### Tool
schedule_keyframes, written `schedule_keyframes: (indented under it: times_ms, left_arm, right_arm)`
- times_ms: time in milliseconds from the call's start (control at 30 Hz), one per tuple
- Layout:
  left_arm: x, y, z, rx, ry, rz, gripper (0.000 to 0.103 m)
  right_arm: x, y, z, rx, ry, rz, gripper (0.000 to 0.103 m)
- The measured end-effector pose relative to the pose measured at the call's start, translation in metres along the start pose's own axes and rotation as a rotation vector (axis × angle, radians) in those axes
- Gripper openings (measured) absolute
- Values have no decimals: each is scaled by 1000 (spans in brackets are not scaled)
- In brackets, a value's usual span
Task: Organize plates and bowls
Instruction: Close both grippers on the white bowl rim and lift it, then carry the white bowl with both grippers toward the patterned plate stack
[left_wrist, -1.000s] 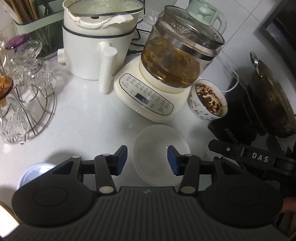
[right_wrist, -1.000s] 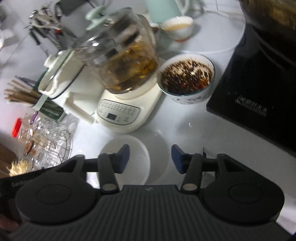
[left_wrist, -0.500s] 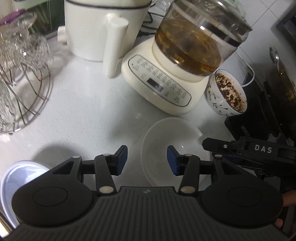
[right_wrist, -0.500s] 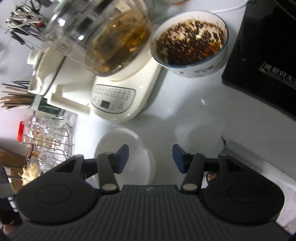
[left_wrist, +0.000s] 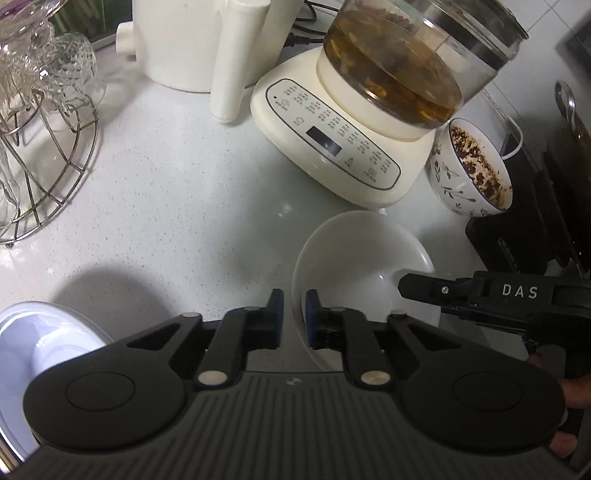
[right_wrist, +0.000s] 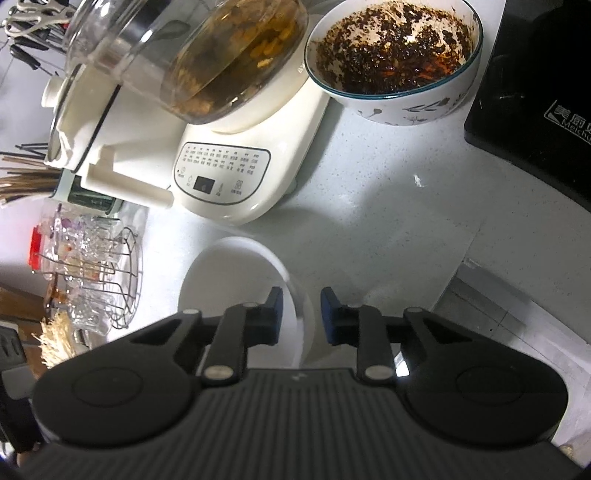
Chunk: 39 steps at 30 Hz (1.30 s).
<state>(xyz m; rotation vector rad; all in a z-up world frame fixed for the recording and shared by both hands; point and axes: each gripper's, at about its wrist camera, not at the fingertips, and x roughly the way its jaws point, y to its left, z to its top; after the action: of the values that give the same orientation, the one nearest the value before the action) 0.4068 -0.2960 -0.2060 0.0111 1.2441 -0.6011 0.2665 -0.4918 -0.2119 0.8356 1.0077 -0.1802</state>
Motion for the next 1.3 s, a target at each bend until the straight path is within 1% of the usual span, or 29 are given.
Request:
schedule_keyframes:
  times_ms: [67, 133, 200, 433, 633, 767, 933, 1100, 1300]
  left_arm:
    - [0, 0, -2, -8, -3, -3, 9]
    - [-2, -1, -4, -14, -12, -6, 8]
    - [-5, -3, -5, -4, -29, -6, 8]
    - [-22, -5, -10, -19, -57, -25, 8]
    - [-56, -11, -4, -30, -95, -52, 8]
    - [-74, -17, 0, -20, -113, -60, 8]
    - [-97, -22, 2, 1, -126, -80, 8]
    - [-118, -23, 1, 12, -148, -87, 8]
    - [-138, -18, -3, 28, -182, -85, 8]
  right_arm:
    - [2, -2, -1, 3, 12, 8, 17]
    - [2, -4, -3, 6, 21, 19, 11]
    - [2, -5, -5, 0, 23, 21, 11]
    - [-10, 1, -10, -41, -9, 28, 10]
    - [-39, 13, -10, -50, -48, 56, 11]
    - [-60, 26, -13, -86, -90, 51, 11]
    - [-79, 42, -20, -137, -148, 21, 11]
    - [-97, 53, -23, -157, -173, 31, 11]
    - [-104, 67, -31, -178, -199, 41, 11]
